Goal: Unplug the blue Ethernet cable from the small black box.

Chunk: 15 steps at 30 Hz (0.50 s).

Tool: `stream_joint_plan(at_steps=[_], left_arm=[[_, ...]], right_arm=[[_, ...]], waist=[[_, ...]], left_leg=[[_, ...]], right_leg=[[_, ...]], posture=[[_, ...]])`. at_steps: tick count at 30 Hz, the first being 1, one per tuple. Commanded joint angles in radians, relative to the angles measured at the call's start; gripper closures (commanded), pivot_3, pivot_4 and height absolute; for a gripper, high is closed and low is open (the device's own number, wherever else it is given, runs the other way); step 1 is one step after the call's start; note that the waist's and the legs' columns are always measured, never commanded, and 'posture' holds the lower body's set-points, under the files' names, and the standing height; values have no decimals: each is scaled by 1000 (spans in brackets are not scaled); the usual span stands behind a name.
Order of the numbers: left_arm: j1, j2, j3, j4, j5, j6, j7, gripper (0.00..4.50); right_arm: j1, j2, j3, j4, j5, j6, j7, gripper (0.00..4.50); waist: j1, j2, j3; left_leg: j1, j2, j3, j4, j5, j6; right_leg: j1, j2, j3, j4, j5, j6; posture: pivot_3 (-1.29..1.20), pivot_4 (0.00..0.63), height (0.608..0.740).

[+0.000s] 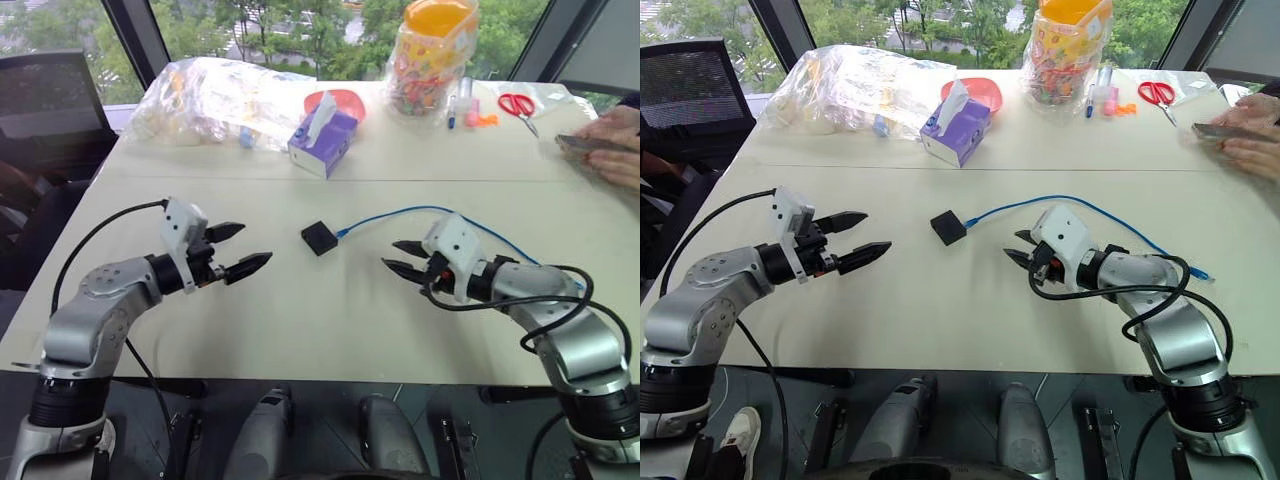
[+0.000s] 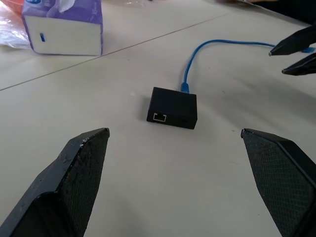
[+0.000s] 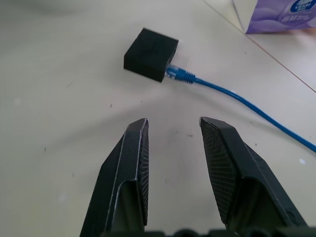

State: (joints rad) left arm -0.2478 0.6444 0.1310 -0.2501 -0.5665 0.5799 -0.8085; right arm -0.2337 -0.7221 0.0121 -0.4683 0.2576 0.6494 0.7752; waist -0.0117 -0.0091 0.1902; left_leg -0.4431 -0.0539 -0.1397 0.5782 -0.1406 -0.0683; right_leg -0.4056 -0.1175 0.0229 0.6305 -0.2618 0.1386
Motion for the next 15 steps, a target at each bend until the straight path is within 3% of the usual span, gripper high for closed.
stream_joint_plan(at_steps=[1,15], left_arm=[[-28,11,2,4,9,-26,-20,51],[-81,-13,-36,52,51,-55,-35,51]], right_arm=[[-16,-38,-31,4,15,-29,34,2820],[-113,-98,1,88,12,-71,127,2820]], waist=[[0,0,0],[-1,-1,0]], left_leg=[[0,0,0,0,0,0],[0,0,1,0,0,0]], right_leg=[[0,0,0,0,0,0],[0,0,0,0,0,1]], posture=[[0,150,728],[0,150,728]])
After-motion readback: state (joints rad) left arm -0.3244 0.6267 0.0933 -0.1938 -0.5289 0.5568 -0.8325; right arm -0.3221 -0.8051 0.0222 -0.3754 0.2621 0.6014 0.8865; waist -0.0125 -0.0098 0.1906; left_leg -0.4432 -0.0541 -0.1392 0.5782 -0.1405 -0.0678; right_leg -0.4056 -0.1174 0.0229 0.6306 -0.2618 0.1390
